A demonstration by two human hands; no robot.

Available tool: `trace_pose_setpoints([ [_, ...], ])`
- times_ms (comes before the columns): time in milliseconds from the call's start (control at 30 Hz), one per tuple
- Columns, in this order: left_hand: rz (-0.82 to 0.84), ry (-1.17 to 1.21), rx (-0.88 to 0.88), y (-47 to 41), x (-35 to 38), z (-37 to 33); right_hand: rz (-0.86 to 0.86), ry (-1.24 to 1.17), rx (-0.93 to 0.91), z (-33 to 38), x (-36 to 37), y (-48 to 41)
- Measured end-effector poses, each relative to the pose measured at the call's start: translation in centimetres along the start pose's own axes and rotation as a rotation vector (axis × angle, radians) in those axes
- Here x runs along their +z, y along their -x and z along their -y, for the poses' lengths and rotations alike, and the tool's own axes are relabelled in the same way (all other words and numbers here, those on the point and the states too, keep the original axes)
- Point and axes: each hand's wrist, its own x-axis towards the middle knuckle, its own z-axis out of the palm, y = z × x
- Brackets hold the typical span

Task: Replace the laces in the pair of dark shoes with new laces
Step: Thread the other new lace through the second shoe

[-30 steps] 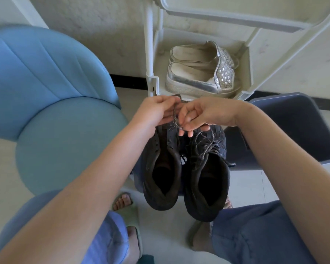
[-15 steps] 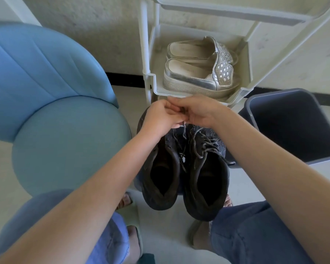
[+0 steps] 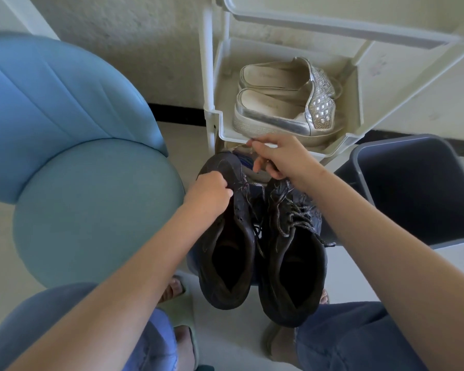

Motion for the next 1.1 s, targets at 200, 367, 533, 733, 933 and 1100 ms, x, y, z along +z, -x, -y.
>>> trace_pose_setpoints([
  [200,-0.061,0.091,-0.02,-0.4,0.6,0.5,0.027,0.41,-0.059,-0.5,0.6,0.0],
  [367,-0.049,0.214,-0.034,-1.0,1.2,1.0,0.069,0.582,-0.091,-0.7,1.7,0.0],
  [533,-0.024,0.524,-0.111,-1.1,2.2,1.3,0.055,0.566,-0.064,-0.9,2.1,-0.3],
  [733,-0.024,0.834,-0.309,-0.5,2.8,0.8,0.1,0.587,-0.029,-1.5,1.8,-0.5],
  [933,0.126,1.062,-0.474,-0.1,2.1,0.1,0.137,0.631,-0.076,-1.7,1.8,-0.8],
  [1100,0.06,1.165,-0.537,-0.2,2.9,-0.2,0.204,0.593,-0.148,-1.4,2.2,-0.7],
])
